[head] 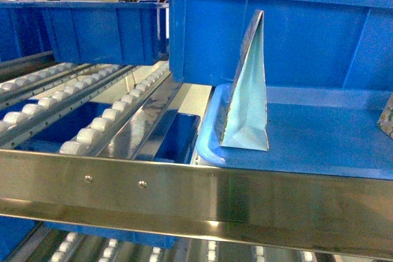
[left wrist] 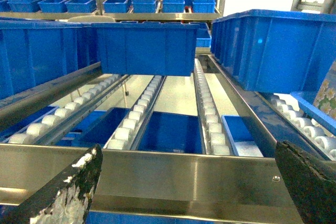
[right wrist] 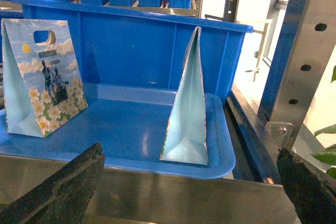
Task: Move flower gift bag to table near conveyor
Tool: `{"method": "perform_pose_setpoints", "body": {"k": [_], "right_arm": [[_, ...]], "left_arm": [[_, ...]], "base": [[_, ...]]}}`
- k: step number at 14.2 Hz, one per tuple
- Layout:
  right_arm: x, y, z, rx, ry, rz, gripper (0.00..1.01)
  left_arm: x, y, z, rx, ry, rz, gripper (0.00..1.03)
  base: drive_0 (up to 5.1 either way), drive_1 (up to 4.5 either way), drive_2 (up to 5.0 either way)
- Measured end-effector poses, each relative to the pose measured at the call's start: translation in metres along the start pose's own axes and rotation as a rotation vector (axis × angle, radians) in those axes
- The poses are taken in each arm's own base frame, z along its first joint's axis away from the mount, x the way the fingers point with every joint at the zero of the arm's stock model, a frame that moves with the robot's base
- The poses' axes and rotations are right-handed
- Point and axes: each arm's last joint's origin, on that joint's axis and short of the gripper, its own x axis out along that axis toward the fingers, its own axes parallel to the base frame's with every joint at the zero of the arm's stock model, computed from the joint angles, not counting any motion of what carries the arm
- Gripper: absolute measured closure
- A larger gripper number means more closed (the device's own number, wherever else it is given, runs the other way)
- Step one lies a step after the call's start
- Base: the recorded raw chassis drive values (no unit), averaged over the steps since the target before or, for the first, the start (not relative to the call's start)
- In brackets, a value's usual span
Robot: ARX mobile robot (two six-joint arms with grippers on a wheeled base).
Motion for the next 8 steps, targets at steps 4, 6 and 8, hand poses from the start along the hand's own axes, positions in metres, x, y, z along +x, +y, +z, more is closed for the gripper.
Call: {"method": "perform_pose_setpoints", "body": {"k": [4, 6, 8], "right_arm": [[0.0, 0.0, 0.0, 0.0, 0.0, 0.0, 0.03], [0.0, 0.0, 0.0, 0.0, -0.002, 0.0, 0.03], [0.006, 0.003, 0.012, -0.023, -0.032, 0.036, 0.03]], "left_arm": [[0.0, 0.0, 0.0, 0.0, 0.0, 0.0, 0.05], [0.0, 0.0, 0.0, 0.0, -0.001, 0.0, 0.05], [0.01, -0.002, 0.016, -0.002, -0.024, -0.031, 0.05]], "base": [[0.0, 0.0, 0.0], [0.0, 0.0, 0.0], [0.0, 0.0, 0.0]]}}
